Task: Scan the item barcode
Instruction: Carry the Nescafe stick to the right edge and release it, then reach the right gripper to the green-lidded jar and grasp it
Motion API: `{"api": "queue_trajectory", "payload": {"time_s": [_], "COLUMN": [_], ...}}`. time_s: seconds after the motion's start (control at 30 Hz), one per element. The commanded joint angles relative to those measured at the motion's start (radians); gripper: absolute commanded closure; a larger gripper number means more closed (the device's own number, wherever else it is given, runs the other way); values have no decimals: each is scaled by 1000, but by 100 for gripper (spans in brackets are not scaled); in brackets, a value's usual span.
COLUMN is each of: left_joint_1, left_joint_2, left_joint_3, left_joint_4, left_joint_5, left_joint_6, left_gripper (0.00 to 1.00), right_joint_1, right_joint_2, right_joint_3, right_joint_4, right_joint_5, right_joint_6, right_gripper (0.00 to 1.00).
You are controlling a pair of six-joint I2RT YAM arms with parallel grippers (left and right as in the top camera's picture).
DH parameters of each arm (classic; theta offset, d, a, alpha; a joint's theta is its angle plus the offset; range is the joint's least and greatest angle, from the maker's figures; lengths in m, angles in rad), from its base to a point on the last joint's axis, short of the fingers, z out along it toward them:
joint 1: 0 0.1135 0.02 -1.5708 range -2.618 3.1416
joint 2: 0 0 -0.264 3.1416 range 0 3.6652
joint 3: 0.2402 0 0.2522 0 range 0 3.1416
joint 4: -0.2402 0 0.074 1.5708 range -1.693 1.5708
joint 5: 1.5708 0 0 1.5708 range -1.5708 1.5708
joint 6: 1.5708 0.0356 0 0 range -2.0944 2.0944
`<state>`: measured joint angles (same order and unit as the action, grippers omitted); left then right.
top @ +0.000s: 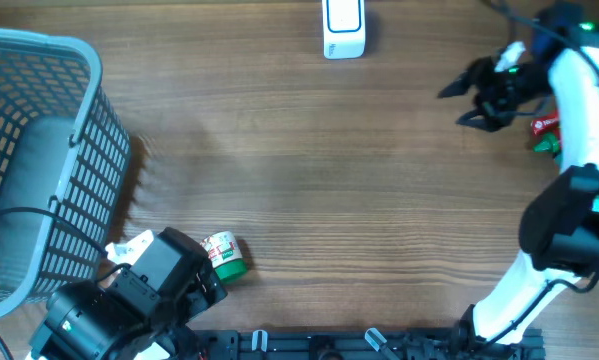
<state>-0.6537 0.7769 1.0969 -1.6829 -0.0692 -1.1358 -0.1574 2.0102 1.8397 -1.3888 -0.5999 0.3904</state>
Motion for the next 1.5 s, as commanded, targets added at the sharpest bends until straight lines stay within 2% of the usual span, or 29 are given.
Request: {"api": "queue_trajectory", "payload": {"time_s": [0.0, 0.1, 0.27, 0.37, 0.47, 0.57, 0.6, 0.67, 0.8, 0.83, 0.9, 1.0, 1.1, 1.17, 1.2, 1.3, 1.4, 1.43, 1.47], "left_joint_1": [1, 1, 1, 1, 1, 1, 1, 1, 1, 1, 1, 1, 1, 1, 1, 1, 1, 1, 1], "left_joint_2": [-4, -4, -4, -4, -4, -4, -4, -4, -4, -4, -4, -5, -5, -5, -5, -5, -5, -5, -5], "left_joint_3": [-1, -1, -1, -1, -1, 10, 32, 118, 381, 423, 515, 618, 618, 618, 618, 618, 618, 618, 618], "left_joint_4": [-1, -1, 14, 166, 325, 537, 631, 697, 549, 521, 457, 374, 353, 342, 335, 309, 291, 278, 271], "left_joint_5": [-6, -6, -39, -64, -211, -269, -269, -301, -507, -529, -569, -595, -595, -595, -594, -594, -594, -594, -594], "left_joint_6": [-13, -13, -19, -21, -15, 172, 294, 446, 460, 482, 489, 490, 489, 489, 489, 489, 488, 489, 489], "left_gripper": [0, 0, 0, 0, 0, 0, 0, 0, 0, 0, 0, 0, 0, 0, 0, 0, 0, 0, 0], "right_joint_1": [121, 227, 324, 362, 380, 420, 435, 482, 625, 667, 736, 904, 1063, 1173, 1219, 1267, 1295, 1296, 1291], "right_joint_2": [2, 2, -10, -50, -109, -146, -145, -145, -145, -144, -144, -143, -121, -87, -66, -8, 79, 93, 93], "right_joint_3": [0, 0, 0, 0, 0, 0, -2, -31, -160, -204, -290, -455, -492, -492, -492, -492, -492, -492, -492], "right_joint_4": [-69, -138, -193, -202, -203, -183, -171, -126, 30, 122, 306, 689, 837, 880, 879, 886, 933, 924, 916], "right_joint_5": [-143, -157, -157, -154, -109, -8, -6, -6, -6, -6, -7, -6, 83, 306, 411, 455, 477, 506, 521], "right_joint_6": [-162, -245, -262, -286, -285, -284, -284, -283, -256, -209, -109, -99, -84, 18, 114, 280, 324, 378, 396], "right_gripper": [37, 43, 48, 50, 50, 47, 44, 37, 19, 9, 1, 0, 0, 0, 0, 0, 0, 2, 8]}}
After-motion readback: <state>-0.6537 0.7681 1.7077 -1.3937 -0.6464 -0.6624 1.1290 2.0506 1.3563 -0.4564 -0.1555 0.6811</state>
